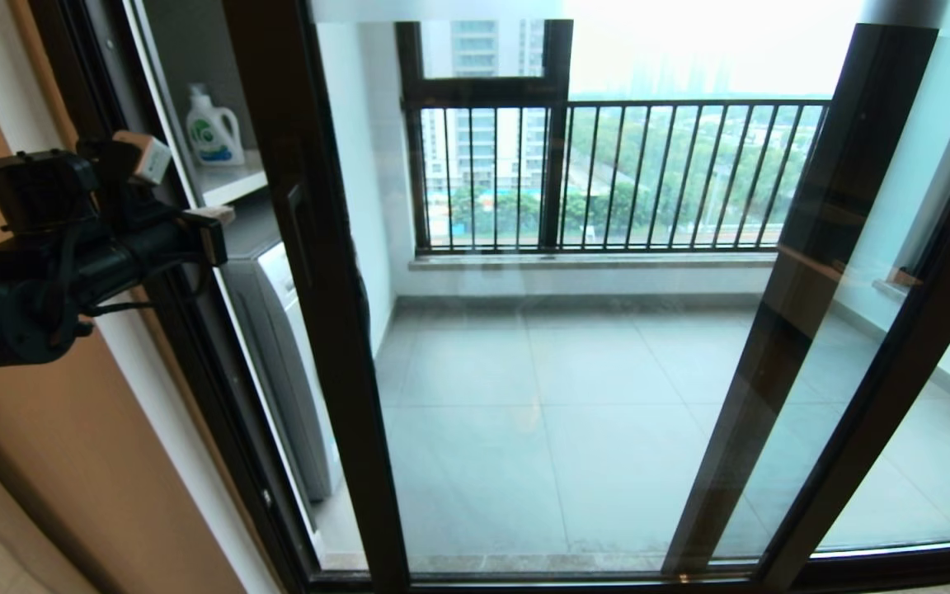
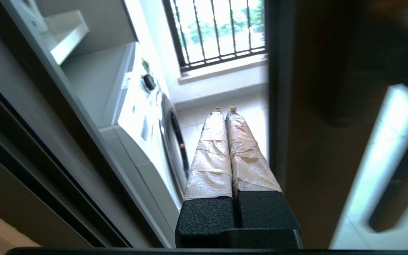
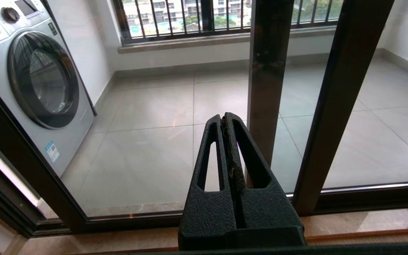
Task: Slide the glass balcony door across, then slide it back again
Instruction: Open the slid door
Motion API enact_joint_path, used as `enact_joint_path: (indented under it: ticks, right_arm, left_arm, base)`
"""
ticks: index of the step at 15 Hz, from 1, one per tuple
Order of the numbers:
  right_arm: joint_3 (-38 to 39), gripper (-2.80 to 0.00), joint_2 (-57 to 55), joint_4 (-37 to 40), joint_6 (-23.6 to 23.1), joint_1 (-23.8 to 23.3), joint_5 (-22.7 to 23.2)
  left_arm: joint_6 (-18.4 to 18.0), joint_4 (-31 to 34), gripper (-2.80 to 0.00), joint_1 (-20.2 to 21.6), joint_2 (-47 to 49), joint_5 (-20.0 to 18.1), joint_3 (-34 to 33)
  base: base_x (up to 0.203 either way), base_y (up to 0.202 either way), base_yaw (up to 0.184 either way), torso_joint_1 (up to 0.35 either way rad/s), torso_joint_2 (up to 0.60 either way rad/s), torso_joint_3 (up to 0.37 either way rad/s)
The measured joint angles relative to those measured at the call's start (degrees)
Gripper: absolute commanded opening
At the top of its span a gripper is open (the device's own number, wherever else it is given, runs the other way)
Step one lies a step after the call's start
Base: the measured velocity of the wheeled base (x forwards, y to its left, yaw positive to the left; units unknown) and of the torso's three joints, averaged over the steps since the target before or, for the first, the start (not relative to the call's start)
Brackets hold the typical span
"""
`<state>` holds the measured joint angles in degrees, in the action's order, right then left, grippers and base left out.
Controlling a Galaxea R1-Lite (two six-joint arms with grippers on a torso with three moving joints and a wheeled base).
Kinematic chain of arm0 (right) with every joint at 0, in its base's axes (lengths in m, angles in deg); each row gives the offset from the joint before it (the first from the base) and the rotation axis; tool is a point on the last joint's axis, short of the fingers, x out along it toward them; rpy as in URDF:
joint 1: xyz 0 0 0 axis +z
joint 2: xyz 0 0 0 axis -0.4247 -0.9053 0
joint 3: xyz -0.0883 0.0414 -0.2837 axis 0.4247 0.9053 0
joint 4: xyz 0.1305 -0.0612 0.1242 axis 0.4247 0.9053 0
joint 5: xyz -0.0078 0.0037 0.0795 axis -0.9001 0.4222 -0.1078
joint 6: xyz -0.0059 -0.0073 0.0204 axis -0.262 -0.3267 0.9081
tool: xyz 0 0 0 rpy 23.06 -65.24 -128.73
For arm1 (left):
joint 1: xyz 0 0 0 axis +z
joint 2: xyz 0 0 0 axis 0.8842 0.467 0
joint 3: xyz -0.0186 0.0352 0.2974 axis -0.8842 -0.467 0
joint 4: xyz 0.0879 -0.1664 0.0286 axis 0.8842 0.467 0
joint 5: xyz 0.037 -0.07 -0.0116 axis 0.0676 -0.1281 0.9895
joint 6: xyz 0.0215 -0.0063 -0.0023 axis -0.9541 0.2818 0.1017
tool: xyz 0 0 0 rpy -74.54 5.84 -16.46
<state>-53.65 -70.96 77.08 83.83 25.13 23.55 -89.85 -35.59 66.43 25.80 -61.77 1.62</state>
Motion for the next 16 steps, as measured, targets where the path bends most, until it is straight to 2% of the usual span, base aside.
enact_joint_path:
  ticks: [2, 5, 7, 11, 16]
  right_arm:
    - [0.00, -2.80, 0.00, 0.00, 0.03, 0.00, 0.00]
    - [0.00, -2.80, 0.00, 0.00, 0.04, 0.00, 0.02]
    - [0.00, -2.80, 0.00, 0.00, 0.04, 0.00, 0.00]
    - [0.00, -2.80, 0.00, 0.00, 0.02, 0.00, 0.02]
    - [0.00, -2.80, 0.00, 0.00, 0.04, 0.00, 0.04]
  left_arm:
    - [-0.02, -0.37, -2.80, -0.35, 1.08, 3.44, 1.61]
    - [0.07, -0.12, -2.80, -1.23, 3.06, 4.64, 4.89]
    - [0.07, 0.11, -2.80, -3.36, 4.80, 6.33, 8.17]
    - [0.09, 0.28, -2.80, -8.78, 9.41, 13.88, 15.07]
    - [0.07, 3.01, -2.80, -13.22, 12.40, 14.96, 19.75]
  base:
    - [0.000, 0.000, 0.000, 0.000, 0.00, 0.000]
    - [0.000, 0.000, 0.000, 0.000, 0.00, 0.000]
    - [0.000, 0.000, 0.000, 0.000, 0.00, 0.000]
    - [0.000, 0.000, 0.000, 0.000, 0.00, 0.000]
    - [0.000, 0.000, 0.000, 0.000, 0.00, 0.000]
